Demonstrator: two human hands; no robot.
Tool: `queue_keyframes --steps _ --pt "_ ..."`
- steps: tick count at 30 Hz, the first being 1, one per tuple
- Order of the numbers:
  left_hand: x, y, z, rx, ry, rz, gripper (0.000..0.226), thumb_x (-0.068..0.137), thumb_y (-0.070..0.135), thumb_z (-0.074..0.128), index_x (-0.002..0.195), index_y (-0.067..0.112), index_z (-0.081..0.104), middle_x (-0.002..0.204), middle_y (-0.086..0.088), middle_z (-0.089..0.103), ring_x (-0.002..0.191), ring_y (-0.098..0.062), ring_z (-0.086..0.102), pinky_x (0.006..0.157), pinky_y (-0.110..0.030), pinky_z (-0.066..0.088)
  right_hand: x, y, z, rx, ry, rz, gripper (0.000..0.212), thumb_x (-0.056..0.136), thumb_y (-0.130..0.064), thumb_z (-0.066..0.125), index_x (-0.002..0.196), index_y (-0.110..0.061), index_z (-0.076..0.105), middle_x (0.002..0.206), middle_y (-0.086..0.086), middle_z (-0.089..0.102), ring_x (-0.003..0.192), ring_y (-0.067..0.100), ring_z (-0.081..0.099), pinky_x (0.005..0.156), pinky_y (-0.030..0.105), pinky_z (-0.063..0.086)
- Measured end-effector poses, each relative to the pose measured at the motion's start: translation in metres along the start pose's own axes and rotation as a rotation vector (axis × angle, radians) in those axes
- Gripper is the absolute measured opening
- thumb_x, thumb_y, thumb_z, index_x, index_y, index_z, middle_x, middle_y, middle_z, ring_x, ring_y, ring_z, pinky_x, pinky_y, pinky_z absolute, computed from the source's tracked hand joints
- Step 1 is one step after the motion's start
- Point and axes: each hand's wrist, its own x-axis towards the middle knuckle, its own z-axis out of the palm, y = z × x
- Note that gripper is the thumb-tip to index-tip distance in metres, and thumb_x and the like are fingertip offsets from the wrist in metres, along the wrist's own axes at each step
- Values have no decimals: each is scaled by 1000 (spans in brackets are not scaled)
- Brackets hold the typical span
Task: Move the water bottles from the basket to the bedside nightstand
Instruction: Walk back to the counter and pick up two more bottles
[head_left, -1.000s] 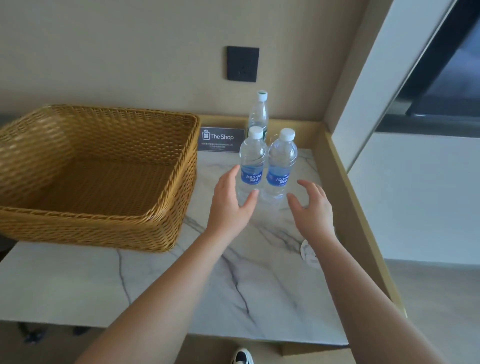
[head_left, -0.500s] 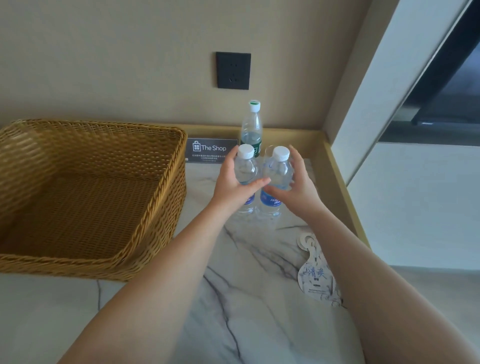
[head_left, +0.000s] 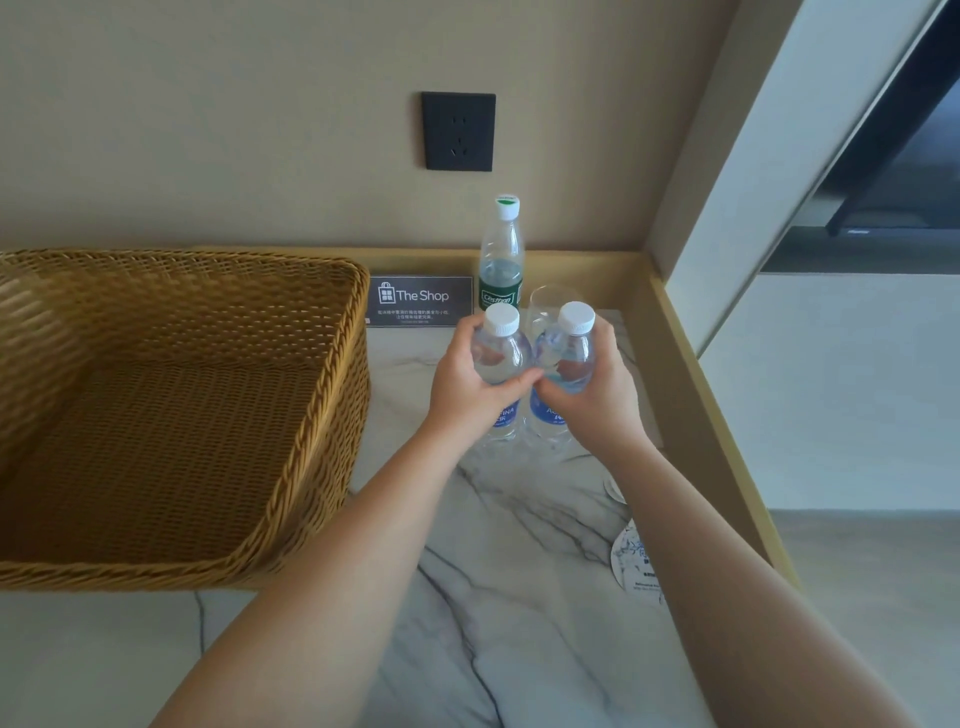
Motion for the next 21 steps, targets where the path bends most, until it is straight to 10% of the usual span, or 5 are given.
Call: queue_keyframes --steps 10,21 --pt "-44 -6 -20 -31 -18 130 59 62 30 86 108 31 49 105 7 64 95 -8 61 80 -11 43 -54 -10 2 33 28 48 68 68 -32 76 124 -41 38 119 -9 61 106 9 62 82 31 52" --pt "-99 6 -35 10 -103 292 60 61 36 86 108 20 52 100 0 61 90 -20 61 78 -34 51 -140 -44 -7 53 335 136 61 64 -35 74 113 -45 39 103 -15 63 87 -3 63 64 9 44"
